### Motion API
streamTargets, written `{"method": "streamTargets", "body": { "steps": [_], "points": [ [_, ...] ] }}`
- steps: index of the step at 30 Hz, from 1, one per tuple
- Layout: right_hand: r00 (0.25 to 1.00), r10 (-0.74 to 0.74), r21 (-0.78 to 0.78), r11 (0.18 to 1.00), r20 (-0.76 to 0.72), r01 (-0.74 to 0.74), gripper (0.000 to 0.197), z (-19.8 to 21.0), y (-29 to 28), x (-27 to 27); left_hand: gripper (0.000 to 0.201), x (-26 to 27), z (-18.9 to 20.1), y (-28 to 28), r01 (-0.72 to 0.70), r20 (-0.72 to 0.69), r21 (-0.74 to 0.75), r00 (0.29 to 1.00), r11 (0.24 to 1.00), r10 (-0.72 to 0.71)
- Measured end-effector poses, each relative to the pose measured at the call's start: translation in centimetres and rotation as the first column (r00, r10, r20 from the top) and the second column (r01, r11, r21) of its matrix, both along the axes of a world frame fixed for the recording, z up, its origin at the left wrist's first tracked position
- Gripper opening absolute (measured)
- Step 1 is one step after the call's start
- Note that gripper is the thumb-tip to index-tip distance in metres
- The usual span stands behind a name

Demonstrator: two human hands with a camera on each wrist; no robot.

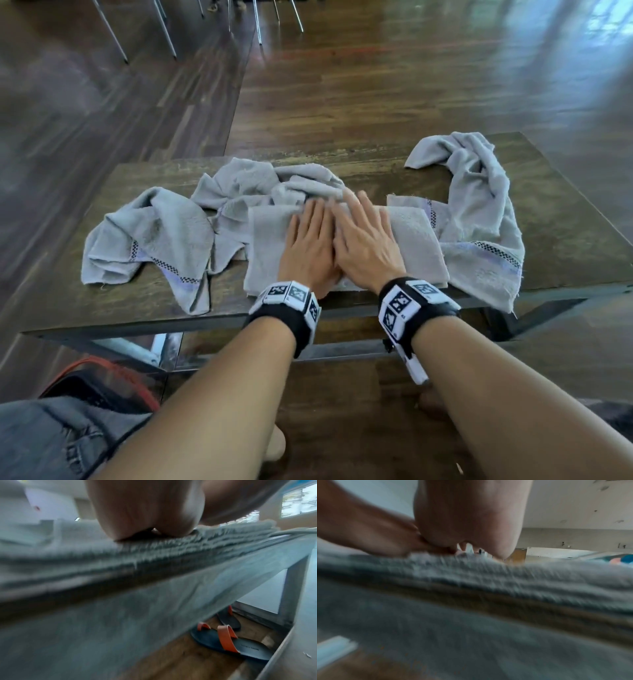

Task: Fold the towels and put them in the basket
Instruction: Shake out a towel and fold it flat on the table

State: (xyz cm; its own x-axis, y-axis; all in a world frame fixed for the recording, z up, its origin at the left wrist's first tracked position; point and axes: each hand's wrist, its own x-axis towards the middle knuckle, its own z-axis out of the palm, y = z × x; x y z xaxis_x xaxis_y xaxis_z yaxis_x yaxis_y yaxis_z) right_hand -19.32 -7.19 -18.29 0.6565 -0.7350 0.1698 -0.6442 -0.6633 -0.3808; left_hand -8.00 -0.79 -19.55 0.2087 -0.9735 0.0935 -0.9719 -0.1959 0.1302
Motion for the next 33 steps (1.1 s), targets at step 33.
{"method": "streamTargets", "body": {
  "steps": [33],
  "points": [
    [0.937, -0.261, -0.025, 0.964, -0.232, 0.263, 0.092, -2.8, -2.1, -6.5, 0.059, 4.7, -2.7, 3.9, -0.202, -0.024, -0.021, 0.979, 0.979, 0.201]
  ]
}}
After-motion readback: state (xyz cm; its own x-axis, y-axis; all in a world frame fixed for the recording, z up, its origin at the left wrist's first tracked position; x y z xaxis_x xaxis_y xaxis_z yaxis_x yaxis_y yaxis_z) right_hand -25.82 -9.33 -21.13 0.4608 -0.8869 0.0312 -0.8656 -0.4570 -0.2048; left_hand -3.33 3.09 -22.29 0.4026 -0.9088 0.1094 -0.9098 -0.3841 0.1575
